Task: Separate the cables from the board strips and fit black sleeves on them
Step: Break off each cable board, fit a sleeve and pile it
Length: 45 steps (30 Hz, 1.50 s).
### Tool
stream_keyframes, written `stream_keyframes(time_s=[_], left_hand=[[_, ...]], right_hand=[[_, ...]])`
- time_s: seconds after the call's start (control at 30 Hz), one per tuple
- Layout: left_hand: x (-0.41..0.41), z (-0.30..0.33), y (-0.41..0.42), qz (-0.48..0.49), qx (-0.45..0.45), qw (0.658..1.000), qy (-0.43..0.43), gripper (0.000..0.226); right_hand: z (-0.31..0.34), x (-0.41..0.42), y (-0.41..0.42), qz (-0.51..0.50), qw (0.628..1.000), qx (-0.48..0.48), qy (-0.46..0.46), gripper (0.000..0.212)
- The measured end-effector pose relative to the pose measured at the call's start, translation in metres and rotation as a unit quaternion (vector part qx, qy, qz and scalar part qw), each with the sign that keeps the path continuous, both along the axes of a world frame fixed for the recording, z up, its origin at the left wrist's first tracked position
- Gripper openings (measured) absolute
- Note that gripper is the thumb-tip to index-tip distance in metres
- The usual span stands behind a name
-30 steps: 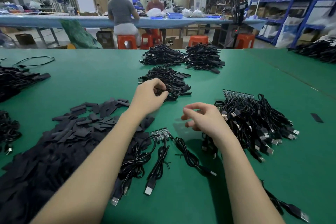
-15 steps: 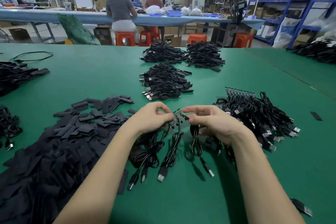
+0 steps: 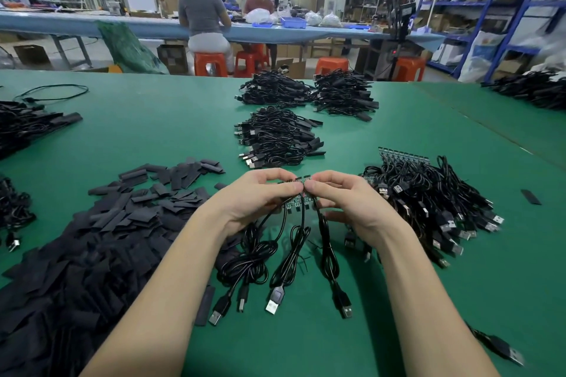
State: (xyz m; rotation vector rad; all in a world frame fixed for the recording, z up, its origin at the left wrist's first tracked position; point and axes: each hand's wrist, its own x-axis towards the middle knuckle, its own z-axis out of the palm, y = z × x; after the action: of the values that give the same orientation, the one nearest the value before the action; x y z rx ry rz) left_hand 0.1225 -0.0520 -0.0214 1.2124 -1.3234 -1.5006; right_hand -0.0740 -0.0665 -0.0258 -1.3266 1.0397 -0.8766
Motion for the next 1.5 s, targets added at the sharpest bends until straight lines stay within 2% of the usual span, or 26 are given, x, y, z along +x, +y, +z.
stream_keyframes(time_s=[0.13, 0.27, 0.37, 0.43, 0.5, 0.57, 0.6, 0.7, 0.77, 0.87, 0.97, 1.07, 1.13, 1.23, 1.33, 1.43, 1.5], left_hand=[[-0.001, -0.002, -0.001, -0.016, -0.025, 0.999, 0.016, 0.013], [0.000, 0.000, -0.003, -0.028, -0.020, 0.999, 0.038, 0.023], [0.002, 0.002, -0.001, -0.075, -0.026, 0.992, 0.096, 0.017], [0.003, 0.002, 0.001, -0.071, -0.022, 0.992, 0.104, 0.012], [0.004, -0.001, 0.000, -0.030, -0.019, 0.998, 0.056, 0.012], [0.001, -0.004, -0.001, 0.028, -0.048, 0.998, -0.042, 0.009], [-0.001, -0.007, -0.002, 0.057, -0.076, 0.990, -0.102, 0.009], [-0.007, -0.014, -0.005, 0.096, -0.150, 0.946, -0.271, 0.010], [-0.010, -0.016, -0.005, 0.097, -0.165, 0.929, -0.317, 0.014], [-0.013, -0.019, -0.002, 0.097, -0.187, 0.923, -0.321, 0.022], [-0.025, -0.018, -0.003, 0.156, -0.250, 0.924, -0.244, 0.011], [-0.043, -0.013, -0.002, 0.151, -0.199, 0.967, -0.042, 0.006], [-0.053, -0.015, -0.001, 0.127, -0.154, 0.979, 0.050, 0.005], [-0.061, -0.022, 0.000, 0.122, -0.118, 0.980, 0.106, 0.005], [-0.061, -0.024, 0.002, 0.110, -0.085, 0.976, 0.170, 0.008], [-0.061, -0.028, 0.005, 0.130, -0.059, 0.977, 0.161, 0.009], [-0.063, -0.031, 0.005, 0.140, -0.044, 0.978, 0.151, 0.010]], right_hand=[[0.002, 0.002, 0.000, 0.021, 0.995, 0.060, -0.079, 0.029], [0.002, 0.005, 0.001, 0.032, 0.985, 0.124, -0.120, 0.015], [0.003, 0.010, 0.006, 0.048, 0.968, 0.163, -0.183, 0.011], [0.006, 0.009, 0.008, 0.033, 0.956, 0.190, -0.220, 0.014], [0.009, 0.001, 0.007, 0.014, 0.963, 0.180, -0.201, 0.019], [0.015, -0.007, 0.005, 0.008, 0.979, 0.148, -0.139, 0.013], [0.017, -0.009, 0.004, 0.002, 0.984, 0.134, -0.119, 0.011], [0.023, -0.010, 0.001, -0.026, 0.990, 0.107, -0.093, 0.025], [0.024, -0.006, 0.001, -0.034, 0.991, 0.097, -0.084, 0.026], [0.021, 0.000, 0.001, -0.051, 0.992, 0.093, -0.075, 0.012], [0.020, 0.005, 0.000, -0.082, 0.991, 0.080, -0.070, 0.006], [0.022, 0.008, 0.000, -0.117, 0.987, 0.071, -0.082, 0.006], [0.021, 0.009, 0.000, -0.143, 0.981, 0.076, -0.106, 0.007], [0.020, 0.013, 0.001, -0.180, 0.973, 0.083, -0.115, 0.007], [0.020, 0.014, 0.002, -0.167, 0.978, 0.079, -0.094, 0.010], [0.023, 0.011, 0.004, -0.154, 0.986, 0.044, -0.049, 0.026], [0.029, 0.009, 0.004, -0.186, 0.982, -0.019, 0.018, 0.028]])
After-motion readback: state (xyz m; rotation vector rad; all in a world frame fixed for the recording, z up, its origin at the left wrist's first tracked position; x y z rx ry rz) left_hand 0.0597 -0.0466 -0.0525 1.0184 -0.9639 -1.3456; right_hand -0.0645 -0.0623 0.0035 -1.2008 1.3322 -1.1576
